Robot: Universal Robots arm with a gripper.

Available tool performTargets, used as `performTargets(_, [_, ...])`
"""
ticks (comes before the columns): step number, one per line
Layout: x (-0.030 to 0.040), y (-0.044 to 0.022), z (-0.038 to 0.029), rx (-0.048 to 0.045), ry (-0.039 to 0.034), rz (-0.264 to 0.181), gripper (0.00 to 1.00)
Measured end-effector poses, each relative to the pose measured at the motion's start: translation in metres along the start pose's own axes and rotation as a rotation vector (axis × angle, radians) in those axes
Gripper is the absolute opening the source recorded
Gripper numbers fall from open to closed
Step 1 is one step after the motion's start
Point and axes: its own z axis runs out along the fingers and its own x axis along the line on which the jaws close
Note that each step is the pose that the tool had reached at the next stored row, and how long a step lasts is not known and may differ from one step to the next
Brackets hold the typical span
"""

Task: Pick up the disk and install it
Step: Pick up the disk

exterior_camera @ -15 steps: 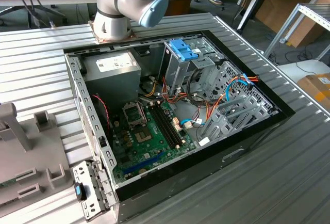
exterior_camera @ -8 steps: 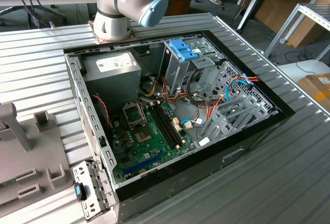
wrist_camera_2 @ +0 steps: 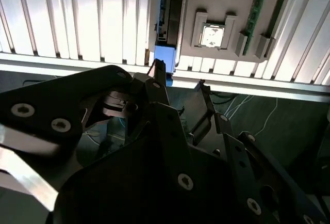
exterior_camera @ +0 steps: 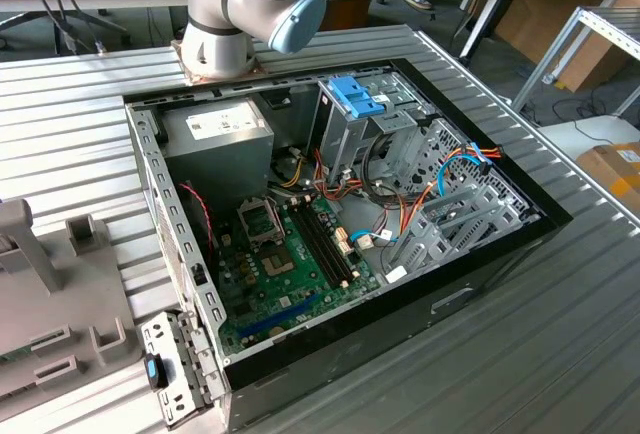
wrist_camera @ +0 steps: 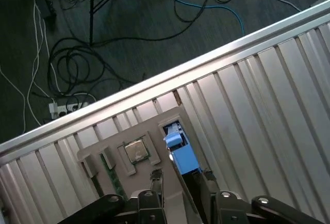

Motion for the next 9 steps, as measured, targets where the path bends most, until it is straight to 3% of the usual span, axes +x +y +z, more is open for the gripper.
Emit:
performTargets(3, [0.0000, -0.0001, 0.0000, 0.0007, -0.0002, -0.030, 0.42])
performTargets(7, [0.0000, 0.0000, 0.0001, 0.0026, -0.0007, -0.122, 0.42])
performTargets(9, [0.0000, 0.0000, 0.0006, 0.0051, -0.0013, -0.246, 0.42])
